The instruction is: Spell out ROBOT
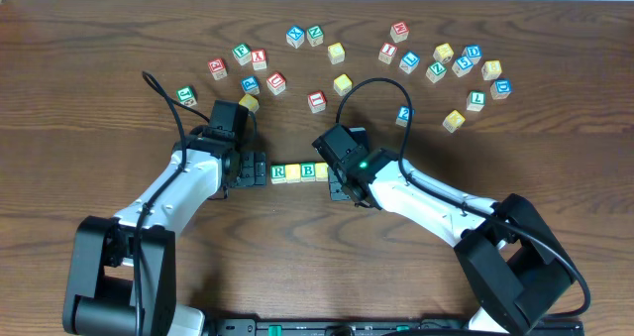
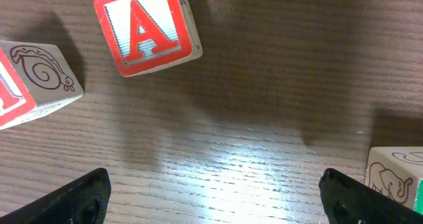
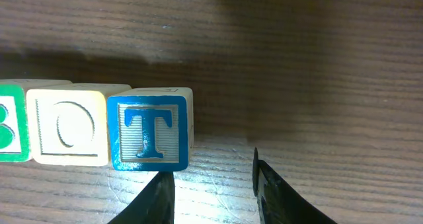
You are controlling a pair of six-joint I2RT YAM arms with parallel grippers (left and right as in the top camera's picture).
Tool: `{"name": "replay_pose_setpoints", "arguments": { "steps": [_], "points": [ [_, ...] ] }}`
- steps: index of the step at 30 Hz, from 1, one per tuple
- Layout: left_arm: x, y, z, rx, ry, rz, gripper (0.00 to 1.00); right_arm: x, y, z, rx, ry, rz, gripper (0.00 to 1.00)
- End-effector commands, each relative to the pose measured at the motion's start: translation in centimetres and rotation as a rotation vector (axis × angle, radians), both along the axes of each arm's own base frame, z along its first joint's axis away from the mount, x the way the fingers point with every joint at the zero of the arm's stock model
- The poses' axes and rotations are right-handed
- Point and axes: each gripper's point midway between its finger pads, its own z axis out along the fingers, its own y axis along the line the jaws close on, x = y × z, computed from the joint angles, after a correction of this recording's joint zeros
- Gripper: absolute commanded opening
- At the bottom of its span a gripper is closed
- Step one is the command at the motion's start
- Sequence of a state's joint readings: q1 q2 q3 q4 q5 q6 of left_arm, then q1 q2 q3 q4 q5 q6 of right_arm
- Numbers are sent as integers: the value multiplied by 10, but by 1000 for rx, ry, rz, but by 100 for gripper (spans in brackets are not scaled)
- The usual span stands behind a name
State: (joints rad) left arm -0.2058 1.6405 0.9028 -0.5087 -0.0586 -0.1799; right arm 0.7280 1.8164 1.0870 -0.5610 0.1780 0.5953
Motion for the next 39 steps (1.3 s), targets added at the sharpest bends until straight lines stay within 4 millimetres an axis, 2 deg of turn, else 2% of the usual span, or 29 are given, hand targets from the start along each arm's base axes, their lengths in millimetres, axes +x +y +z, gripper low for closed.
{"name": "replay_pose_setpoints", "arguments": {
  "steps": [1, 13, 24, 32, 39],
  "points": [
    [-6, 0, -5, 6, 22, -1, 99, 3, -1, 9, -4, -34, 3, 34],
    [-6, 0, -5, 6, 22, -1, 99, 2, -1, 8, -5, -32, 4, 34],
    [-6, 0, -5, 6, 22, -2, 99, -18, -4, 2, -9, 62, 1, 34],
    [-6, 0, -5, 6, 22, -2, 99, -21, -6, 2, -17, 70, -1, 34],
    [-6, 1, -5, 6, 22, -1, 99, -21, -26, 2, -101, 53, -71, 34]
  ]
}}
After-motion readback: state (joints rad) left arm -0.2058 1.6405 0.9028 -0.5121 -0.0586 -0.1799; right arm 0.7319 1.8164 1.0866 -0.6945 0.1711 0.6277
